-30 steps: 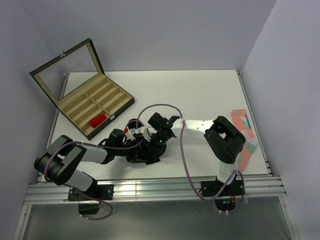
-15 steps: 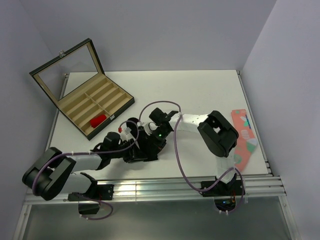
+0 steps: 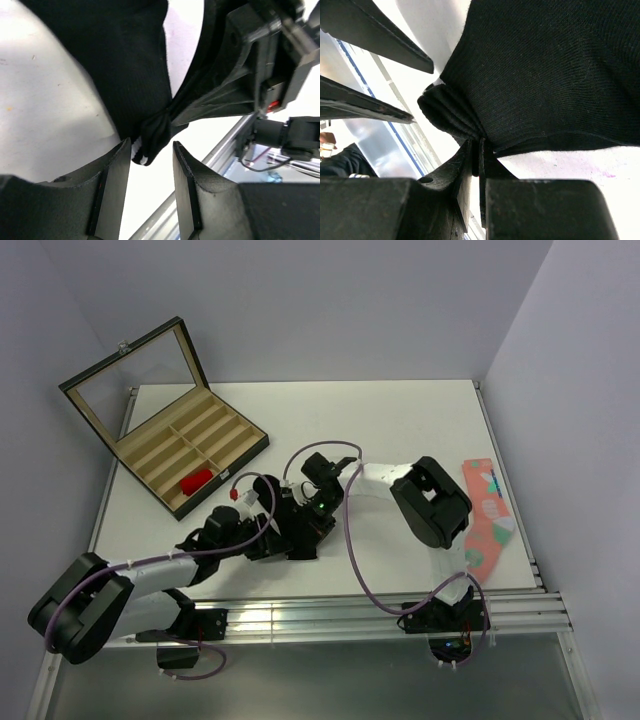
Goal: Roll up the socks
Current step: Roll the sock at the center of the board.
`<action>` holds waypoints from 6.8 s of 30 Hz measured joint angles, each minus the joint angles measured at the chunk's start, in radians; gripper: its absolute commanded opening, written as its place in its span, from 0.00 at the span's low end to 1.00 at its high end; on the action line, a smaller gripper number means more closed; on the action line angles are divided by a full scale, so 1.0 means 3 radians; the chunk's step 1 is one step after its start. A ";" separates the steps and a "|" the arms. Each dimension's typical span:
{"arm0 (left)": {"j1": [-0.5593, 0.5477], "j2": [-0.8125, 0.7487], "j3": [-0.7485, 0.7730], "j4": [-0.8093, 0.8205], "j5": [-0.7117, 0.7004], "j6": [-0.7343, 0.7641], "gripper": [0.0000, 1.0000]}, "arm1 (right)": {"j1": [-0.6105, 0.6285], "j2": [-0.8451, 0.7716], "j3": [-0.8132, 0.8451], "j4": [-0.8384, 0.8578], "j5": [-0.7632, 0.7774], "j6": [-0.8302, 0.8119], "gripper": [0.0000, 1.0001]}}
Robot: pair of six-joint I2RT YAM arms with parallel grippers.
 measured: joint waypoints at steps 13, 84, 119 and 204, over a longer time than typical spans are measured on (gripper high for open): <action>-0.0334 0.0264 0.0065 0.0045 -0.0320 0.0125 0.44 | 0.0000 0.0045 0.0057 -0.0064 -0.0004 0.0028 0.05; 0.0041 0.1240 0.1512 -0.2059 0.0482 0.0518 0.00 | 0.1300 -0.2071 -0.1820 0.1722 0.1600 -0.1212 0.39; 0.0070 0.1261 0.1525 -0.2113 0.0599 0.0682 0.00 | 0.1591 -0.1466 -0.1792 0.2206 0.2284 -0.1214 0.45; -0.0593 0.1219 0.0863 0.0463 -0.1443 0.0589 0.45 | -0.0383 0.0095 -0.0048 -0.0437 -0.0621 -0.0696 0.20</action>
